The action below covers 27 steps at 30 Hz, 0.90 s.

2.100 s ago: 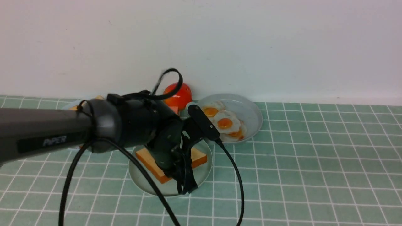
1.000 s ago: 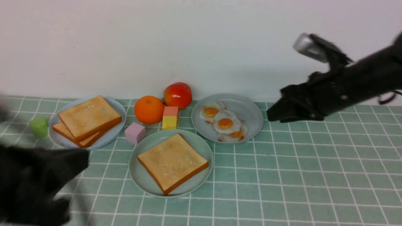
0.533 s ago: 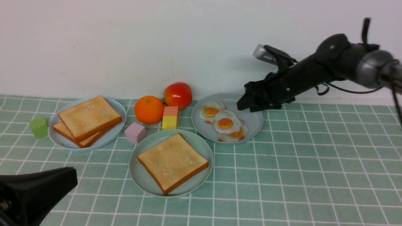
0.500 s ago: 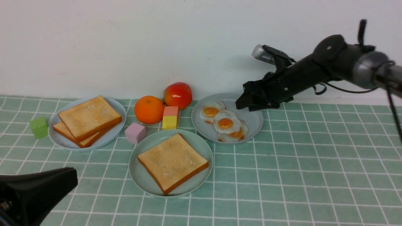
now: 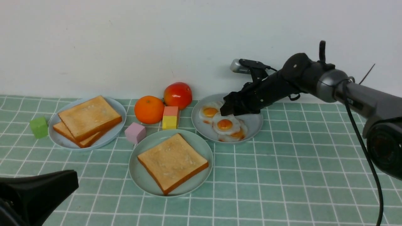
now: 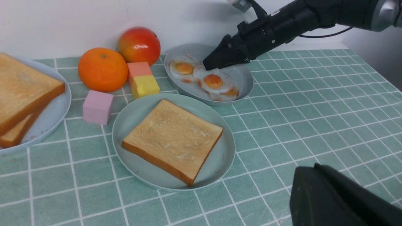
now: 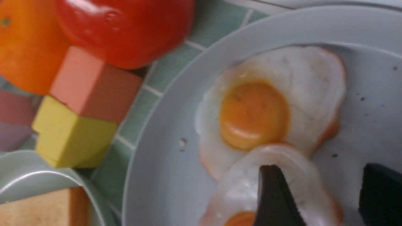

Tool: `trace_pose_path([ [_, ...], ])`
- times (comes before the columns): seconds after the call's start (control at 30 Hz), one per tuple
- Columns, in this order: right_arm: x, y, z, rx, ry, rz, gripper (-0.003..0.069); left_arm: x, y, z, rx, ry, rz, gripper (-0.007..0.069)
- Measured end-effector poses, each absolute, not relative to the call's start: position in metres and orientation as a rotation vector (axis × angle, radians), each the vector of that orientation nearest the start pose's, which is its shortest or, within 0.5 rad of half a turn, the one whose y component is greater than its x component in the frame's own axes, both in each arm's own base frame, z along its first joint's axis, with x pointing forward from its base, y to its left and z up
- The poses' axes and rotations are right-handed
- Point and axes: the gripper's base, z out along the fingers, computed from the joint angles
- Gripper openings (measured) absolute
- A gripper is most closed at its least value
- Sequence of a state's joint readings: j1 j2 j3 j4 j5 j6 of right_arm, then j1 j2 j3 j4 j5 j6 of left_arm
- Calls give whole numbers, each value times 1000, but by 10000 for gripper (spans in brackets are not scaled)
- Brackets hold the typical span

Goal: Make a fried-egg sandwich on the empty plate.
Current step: Use the right arm to grab a fried egg

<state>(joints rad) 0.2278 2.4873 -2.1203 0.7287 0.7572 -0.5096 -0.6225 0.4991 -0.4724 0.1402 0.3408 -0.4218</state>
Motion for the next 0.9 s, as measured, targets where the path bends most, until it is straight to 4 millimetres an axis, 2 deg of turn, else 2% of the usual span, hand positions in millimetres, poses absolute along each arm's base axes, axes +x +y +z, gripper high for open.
trace_pose_path([
  [0.23,521,164,152,-426,2428,706,378,89,-59,304,280,1871,-588,-13],
  [0.43,521,164,144,-429,2444,712,321,89,-59,304,280,1873,-587,-13],
  [0.67,521,165,145,-429,2446,725,148,89,-59,304,280,1874,-587,-13],
  [0.73,520,164,151,-431,2436,724,101,89,-59,304,280,1874,-587,-13],
  [0.87,516,165,166,-469,2432,725,92,89,-59,304,280,1875,-587,-13],
  [0.9,512,165,176,-508,2436,723,92,89,-59,303,280,1879,-585,-11],
])
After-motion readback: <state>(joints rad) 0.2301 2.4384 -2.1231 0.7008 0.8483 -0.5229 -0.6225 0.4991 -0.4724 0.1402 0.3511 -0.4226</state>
